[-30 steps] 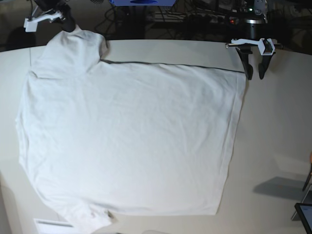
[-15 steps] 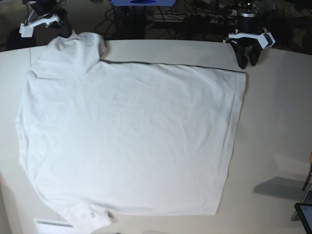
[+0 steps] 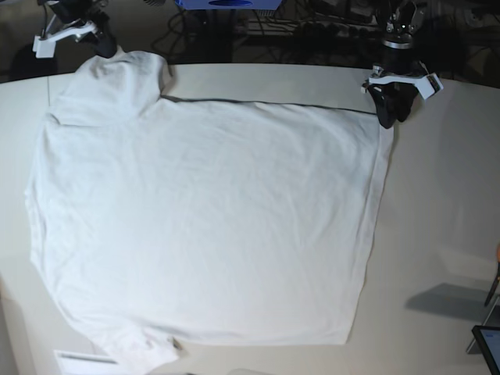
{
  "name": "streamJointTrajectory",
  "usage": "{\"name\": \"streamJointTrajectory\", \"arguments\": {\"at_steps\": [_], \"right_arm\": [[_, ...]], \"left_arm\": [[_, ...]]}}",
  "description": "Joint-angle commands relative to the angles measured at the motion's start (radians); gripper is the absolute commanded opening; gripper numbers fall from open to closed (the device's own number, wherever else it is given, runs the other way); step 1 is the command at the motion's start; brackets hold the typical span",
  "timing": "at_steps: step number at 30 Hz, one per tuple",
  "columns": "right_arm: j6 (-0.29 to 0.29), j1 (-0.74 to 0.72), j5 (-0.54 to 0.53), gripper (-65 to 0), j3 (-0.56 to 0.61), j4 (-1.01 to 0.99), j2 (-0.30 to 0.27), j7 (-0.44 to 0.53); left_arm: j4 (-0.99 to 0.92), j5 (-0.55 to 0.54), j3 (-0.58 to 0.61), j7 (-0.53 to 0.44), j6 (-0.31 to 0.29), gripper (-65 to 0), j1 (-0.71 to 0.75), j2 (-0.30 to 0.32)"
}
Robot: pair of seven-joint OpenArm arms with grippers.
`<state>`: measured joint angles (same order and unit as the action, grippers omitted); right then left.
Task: Fold the T-shirt properly
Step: 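Lower the left gripper to the opposite corner of that edge and grasp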
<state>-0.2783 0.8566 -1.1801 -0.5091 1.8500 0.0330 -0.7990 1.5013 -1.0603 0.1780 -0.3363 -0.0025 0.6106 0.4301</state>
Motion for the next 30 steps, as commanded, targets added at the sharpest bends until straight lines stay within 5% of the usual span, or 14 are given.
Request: {"name": "streamJointTrajectory", "arguments": {"at_steps": [1, 20, 23, 28, 30], "right_arm": [[-0.012, 0.016, -0.024, -64.9, -0.004, 0.015, -0.006, 0.01], [-0.012, 0.013, -0.024, -64.9, -0.004, 0.015, -0.006, 0.01], [-0.012, 0.011, -0.024, -64.9, -0.004, 0.015, -0.006, 0.01], [-0.012, 0.011, -0.024, -64.9, -0.004, 0.015, -0.006, 0.01], [-0.012, 0.011, -0.024, -64.9, -0.004, 0.015, -0.006, 0.01]], "left_arm": [[0.009, -0.011, 0.001, 0.024, 0.005, -37.8, 0.002, 0.008], [0.005, -0.01, 0.047, 0.026, 0.005, -39.0, -0.057, 0.011], [0.003, -0.01, 0.09, 0.026, 0.005, -45.2, -0.08, 0.011], [0.003, -0.011, 0.105, 0.026, 0.005, -65.0, -0.084, 0.011], [0.005, -0.011, 0.102, 0.026, 0.005, -65.0, -0.079, 0.009]]}}
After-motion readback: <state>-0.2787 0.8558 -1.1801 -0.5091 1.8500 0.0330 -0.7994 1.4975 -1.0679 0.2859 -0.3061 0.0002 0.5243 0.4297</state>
